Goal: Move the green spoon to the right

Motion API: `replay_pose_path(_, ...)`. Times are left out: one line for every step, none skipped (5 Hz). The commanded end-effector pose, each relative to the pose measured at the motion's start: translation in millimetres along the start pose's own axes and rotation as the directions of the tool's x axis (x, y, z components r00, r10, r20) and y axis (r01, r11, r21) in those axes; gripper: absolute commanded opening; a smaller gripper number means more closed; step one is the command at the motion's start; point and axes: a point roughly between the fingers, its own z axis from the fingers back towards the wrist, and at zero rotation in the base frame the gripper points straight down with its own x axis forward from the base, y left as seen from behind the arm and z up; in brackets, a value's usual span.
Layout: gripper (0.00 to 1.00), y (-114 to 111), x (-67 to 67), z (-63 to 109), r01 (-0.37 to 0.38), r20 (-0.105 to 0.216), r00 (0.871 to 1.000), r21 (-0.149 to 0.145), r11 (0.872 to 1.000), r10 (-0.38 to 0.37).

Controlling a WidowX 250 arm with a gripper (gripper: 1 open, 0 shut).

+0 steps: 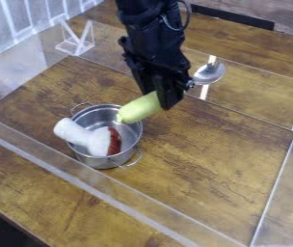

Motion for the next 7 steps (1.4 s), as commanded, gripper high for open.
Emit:
replay_pose_path(0.00, -23, 3.2, 17.4, 0.018, 0.066, 0.998, 0.014, 1.000, -0.019)
replay_pose_path(0.00, -40, -2.7, 4.3, 0.017, 0.054, 0.998, 0.016, 1.000, -0.018)
replay_pose_path(0.00, -53, -3.1, -8.2, 0.012, 0.048, 0.999, 0.024, 1.000, -0.013)
replay_pose_path(0.00, -46, -0.2, -34.8, -0.080, 0.050, 0.996, 0.064, 0.995, 0.077)
replay_pose_path(0.00, -37, 4.4, -54.1, -0.173, 0.067, 0.984, 0.102, 0.980, 0.167)
replay_pose_path(0.00, -38, 7.2, -48.2, -0.192, 0.117, 0.977, 0.105, 0.976, 0.179)
replay_pose_path(0.00, -42, 9.1, -45.9, -0.209, 0.138, 0.971, 0.113, 0.971, 0.193)
